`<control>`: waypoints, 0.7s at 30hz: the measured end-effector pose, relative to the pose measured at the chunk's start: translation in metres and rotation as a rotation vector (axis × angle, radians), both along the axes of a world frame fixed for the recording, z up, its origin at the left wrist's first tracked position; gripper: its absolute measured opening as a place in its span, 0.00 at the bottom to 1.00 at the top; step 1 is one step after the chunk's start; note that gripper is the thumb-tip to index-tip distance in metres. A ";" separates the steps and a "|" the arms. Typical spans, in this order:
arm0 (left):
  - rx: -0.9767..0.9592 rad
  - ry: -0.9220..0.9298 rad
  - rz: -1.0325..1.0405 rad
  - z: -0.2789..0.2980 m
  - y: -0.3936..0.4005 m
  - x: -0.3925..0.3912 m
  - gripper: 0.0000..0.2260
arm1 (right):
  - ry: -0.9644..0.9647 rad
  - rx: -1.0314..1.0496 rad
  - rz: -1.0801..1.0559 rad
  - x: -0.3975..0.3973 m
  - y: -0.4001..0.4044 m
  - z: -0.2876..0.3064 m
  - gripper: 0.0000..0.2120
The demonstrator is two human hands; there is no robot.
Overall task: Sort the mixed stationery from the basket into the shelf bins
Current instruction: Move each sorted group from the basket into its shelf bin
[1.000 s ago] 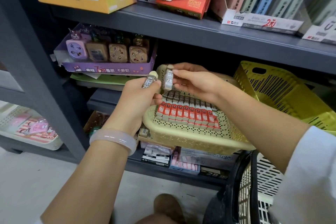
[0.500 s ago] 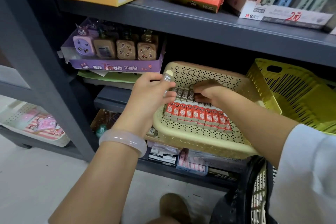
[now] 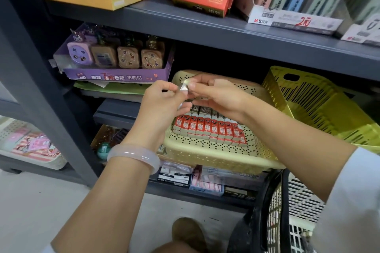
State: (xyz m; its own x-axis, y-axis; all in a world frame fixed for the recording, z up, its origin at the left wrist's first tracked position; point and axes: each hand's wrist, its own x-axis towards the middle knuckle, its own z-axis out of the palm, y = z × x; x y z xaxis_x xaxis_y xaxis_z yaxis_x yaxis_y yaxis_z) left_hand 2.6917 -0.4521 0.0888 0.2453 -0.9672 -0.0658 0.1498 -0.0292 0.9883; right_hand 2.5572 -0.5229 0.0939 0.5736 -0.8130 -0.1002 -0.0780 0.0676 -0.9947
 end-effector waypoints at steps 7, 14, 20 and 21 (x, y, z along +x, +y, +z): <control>-0.005 -0.083 -0.038 0.000 0.004 0.004 0.11 | 0.126 0.107 -0.491 -0.018 -0.026 -0.005 0.01; -0.017 -0.060 -0.065 0.000 0.004 0.007 0.08 | 0.629 0.105 -0.653 -0.023 -0.055 -0.040 0.08; -0.027 -0.084 -0.058 -0.002 0.003 0.005 0.07 | 0.756 0.063 -0.581 -0.014 -0.060 -0.050 0.08; -0.032 -0.090 -0.056 -0.002 0.005 0.004 0.06 | 0.765 0.057 -0.578 -0.015 -0.058 -0.046 0.08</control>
State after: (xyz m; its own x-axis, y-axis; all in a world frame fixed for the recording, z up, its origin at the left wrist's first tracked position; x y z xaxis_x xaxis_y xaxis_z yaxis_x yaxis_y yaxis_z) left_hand 2.6955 -0.4475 0.0871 0.1948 -0.9807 -0.0150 0.0593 -0.0035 0.9982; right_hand 2.5420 -0.5807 0.0475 -0.1516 -0.9320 -0.3292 -0.6439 0.3458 -0.6824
